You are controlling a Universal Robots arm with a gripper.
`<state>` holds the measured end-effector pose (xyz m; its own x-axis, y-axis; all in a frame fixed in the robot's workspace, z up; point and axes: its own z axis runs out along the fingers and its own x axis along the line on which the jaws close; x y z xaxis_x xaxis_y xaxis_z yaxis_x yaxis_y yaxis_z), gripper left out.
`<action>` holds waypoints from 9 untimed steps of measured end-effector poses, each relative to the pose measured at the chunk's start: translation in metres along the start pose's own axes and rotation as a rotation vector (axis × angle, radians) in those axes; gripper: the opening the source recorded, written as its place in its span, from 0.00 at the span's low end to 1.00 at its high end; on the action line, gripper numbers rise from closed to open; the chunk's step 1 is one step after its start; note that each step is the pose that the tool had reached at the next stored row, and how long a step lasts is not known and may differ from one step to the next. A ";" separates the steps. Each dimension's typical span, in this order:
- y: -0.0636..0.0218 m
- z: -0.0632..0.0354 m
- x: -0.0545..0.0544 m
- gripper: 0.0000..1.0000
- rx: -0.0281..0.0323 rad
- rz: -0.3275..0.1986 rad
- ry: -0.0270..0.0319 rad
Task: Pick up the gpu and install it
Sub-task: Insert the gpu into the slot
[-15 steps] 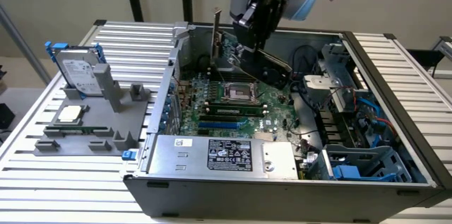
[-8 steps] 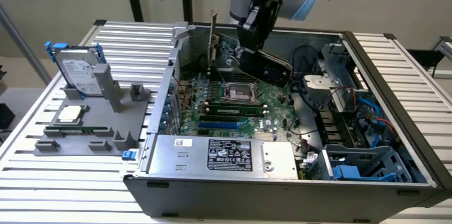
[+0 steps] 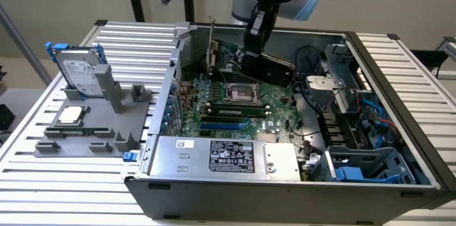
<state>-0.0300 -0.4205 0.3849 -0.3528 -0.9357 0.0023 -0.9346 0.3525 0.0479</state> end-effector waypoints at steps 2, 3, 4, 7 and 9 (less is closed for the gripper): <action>-0.0001 0.0019 0.000 0.27 0.0001 -0.037 0.0018; -0.0002 0.0029 0.000 0.27 0.0001 -0.054 0.0027; -0.0002 0.0040 0.000 0.27 0.0001 -0.073 0.0035; -0.0004 0.0073 0.000 0.27 0.0002 -0.127 0.0059; -0.0004 0.0099 0.000 0.27 0.0002 -0.164 0.0075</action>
<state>-0.0300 -0.4205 0.3750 -0.1952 -0.9808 0.0020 -0.9796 0.1951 0.0481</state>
